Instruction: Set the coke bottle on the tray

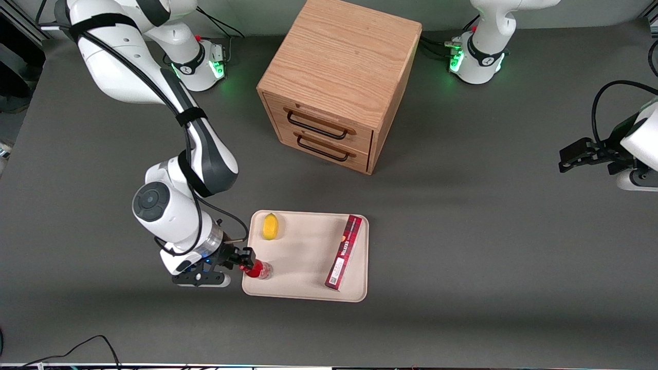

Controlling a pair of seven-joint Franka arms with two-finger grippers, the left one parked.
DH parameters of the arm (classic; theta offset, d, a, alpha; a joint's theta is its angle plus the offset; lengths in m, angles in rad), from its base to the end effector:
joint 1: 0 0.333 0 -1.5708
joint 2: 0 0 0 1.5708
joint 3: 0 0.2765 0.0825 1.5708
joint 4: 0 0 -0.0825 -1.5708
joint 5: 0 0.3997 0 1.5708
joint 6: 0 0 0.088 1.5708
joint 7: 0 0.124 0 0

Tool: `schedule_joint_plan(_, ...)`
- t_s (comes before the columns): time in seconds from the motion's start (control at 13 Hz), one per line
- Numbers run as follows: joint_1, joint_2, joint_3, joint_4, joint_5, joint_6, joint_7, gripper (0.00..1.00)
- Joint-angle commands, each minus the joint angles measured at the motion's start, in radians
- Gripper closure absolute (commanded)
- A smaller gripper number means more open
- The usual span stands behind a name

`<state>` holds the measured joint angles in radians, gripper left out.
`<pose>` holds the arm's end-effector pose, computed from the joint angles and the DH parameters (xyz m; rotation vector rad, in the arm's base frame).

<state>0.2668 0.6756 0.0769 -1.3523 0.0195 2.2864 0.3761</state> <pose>0.7088 0.2428 0.2986 -2.9723 0.0987 -0.3316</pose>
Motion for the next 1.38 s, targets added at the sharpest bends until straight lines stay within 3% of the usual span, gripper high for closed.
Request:
schedule_joint_plan(0.0, 0.014, -0.118, -0.052, 0.039, -0.035, -0.202, 0.004, 0.0)
schedule_joint_plan(0.15, -0.029, -0.241, -0.048, 0.045, -0.078, -0.356, -0.022, 0.0)
schedule_joint_plan(0.31, -0.118, -0.339, -0.034, 0.039, -0.072, -0.506, -0.121, 0.0)
schedule_joint_plan(0.46, -0.222, -0.466, -0.008, -0.037, -0.053, -0.547, -0.26, 0.0)
schedule_joint_plan(0.62, -0.239, -0.592, -0.026, -0.096, -0.047, -0.576, -0.327, 0.0)
schedule_joint_plan(0.77, -0.239, -0.698, -0.104, -0.142, -0.046, -0.637, -0.356, 0.0)
schedule_joint_plan(1.0, -0.239, -0.726, -0.157, -0.136, -0.017, -0.72, -0.437, 0.0)
schedule_joint_plan(1.31, -0.236, -0.722, -0.14, -0.126, -0.018, -0.737, -0.418, 0.0)
